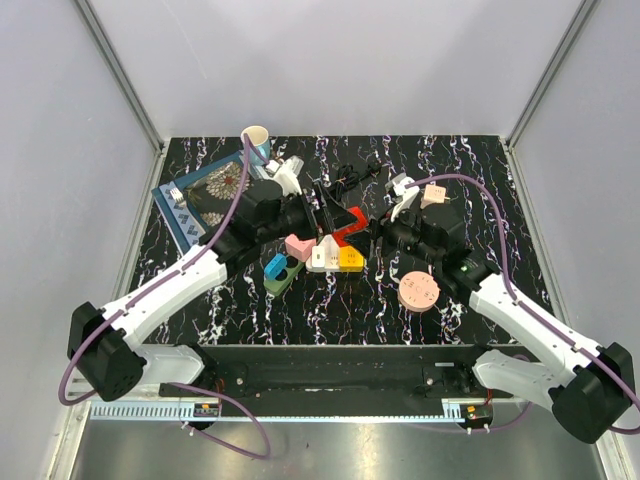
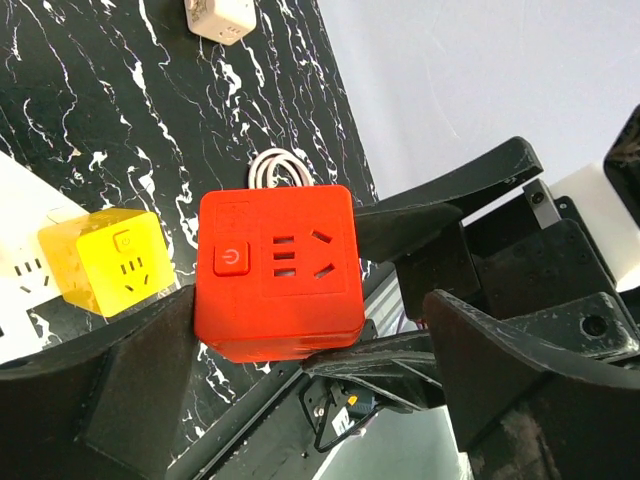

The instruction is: Insert the plug

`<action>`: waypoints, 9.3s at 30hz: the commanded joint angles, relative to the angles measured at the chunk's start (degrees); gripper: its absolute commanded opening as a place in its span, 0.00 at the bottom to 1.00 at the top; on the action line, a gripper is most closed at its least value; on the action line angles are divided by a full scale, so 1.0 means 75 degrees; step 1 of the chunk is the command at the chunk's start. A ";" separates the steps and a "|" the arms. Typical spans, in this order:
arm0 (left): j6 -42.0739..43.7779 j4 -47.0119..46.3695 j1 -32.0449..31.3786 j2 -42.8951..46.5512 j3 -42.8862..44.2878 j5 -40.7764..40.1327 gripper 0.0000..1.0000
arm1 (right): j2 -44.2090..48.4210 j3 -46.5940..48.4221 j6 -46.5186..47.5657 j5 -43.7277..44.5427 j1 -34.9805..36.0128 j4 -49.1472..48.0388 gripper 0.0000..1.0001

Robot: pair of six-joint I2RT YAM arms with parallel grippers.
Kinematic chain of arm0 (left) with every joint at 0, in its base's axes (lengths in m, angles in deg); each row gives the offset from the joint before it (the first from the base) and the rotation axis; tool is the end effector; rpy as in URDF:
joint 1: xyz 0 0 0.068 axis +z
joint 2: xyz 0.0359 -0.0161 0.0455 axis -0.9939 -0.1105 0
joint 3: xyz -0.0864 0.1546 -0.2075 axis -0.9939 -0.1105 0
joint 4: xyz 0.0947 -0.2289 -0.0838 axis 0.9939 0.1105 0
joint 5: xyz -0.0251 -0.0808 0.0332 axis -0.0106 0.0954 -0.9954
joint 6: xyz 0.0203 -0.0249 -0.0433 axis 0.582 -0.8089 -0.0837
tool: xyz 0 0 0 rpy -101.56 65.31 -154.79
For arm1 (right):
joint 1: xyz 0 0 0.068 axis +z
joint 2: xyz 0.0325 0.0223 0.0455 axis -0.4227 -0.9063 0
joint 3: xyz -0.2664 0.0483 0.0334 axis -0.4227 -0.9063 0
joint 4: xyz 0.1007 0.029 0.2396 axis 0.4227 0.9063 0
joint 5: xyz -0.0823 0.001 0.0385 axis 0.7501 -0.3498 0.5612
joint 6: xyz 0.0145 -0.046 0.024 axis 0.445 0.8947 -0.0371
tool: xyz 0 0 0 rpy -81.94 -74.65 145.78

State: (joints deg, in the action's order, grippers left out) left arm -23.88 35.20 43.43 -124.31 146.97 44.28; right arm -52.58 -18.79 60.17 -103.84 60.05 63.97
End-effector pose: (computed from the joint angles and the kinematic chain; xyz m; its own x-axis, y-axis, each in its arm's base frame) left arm 0.2197 -0.1978 0.3460 -0.7787 -0.3221 -0.5384 0.3293 0.5206 -0.7878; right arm 0.1954 0.1494 0.3225 -0.3028 0.0086 -0.9530 -0.7337 0.6360 0.2389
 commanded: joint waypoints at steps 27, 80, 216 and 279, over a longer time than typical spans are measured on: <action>0.0247 -0.2179 -0.0390 0.0231 -0.1013 -0.0512 0.19 | 0.0234 0.0025 -0.0238 0.0312 0.0144 -0.0309 0.61; 0.7691 -0.1030 -0.1374 0.0009 -0.0239 0.0332 0.15 | -0.3012 0.5229 -0.1667 0.1624 0.0624 0.7860 0.45; 0.7586 -0.0280 0.0594 0.3384 -0.2102 -0.3383 0.99 | -0.2531 0.1549 0.1802 0.0710 -0.2974 0.5341 0.00; 0.7949 -0.0468 0.0594 0.3876 -0.2360 -0.3712 0.99 | -0.3152 0.0823 0.3840 0.0042 -0.1790 0.5118 0.00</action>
State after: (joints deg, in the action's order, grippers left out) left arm 34.46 34.85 47.60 -96.15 129.53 18.01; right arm -76.20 -9.26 82.75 -105.10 46.17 102.26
